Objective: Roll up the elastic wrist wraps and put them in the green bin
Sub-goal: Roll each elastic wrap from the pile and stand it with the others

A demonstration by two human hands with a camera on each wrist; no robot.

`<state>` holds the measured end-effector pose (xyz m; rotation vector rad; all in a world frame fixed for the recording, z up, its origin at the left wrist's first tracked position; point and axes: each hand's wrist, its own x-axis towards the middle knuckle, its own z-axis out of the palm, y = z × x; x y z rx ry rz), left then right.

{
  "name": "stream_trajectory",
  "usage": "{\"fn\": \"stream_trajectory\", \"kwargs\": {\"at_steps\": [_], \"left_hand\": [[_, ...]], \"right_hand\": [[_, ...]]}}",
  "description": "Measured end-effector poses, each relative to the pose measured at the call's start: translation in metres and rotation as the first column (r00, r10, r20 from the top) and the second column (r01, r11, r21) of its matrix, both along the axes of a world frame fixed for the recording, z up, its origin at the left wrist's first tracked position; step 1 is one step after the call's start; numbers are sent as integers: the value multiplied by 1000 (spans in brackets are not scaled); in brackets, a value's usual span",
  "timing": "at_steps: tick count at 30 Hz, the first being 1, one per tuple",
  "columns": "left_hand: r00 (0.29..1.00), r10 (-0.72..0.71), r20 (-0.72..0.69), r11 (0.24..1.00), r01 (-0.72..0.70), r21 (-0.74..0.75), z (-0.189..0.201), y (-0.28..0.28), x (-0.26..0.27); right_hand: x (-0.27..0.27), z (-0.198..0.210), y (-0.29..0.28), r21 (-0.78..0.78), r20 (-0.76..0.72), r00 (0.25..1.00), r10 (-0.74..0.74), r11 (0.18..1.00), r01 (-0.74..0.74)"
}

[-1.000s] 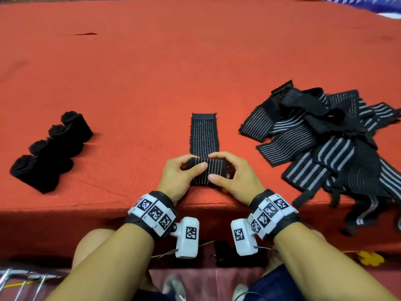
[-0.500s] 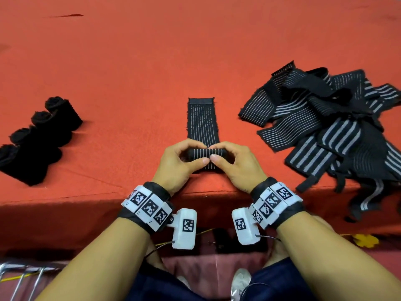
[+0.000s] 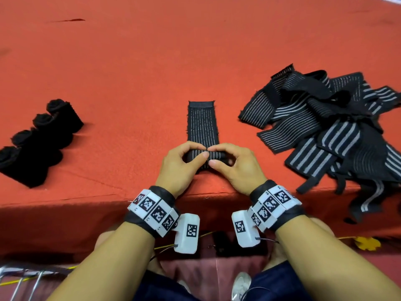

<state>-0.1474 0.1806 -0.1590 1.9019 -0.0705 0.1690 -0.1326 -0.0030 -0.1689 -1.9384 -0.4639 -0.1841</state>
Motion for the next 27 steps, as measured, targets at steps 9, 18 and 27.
{"fn": "stream_trajectory", "kwargs": {"at_steps": [9, 18, 27], "left_hand": [[999, 9, -33, 999, -8, 37, -3, 4, -2], [997, 76, -21, 986, -71, 150, -4, -1, 3], [1000, 23, 11, 982, -24, 187, -5, 2, -1]], "right_hand": [[1, 1, -2, -28, -62, 998, -11, 1000, 9], [1, 4, -1, -6, -47, 999, -1, 1000, 1], [2, 5, 1, -61, -118, 991, -66, 996, 59]]}}
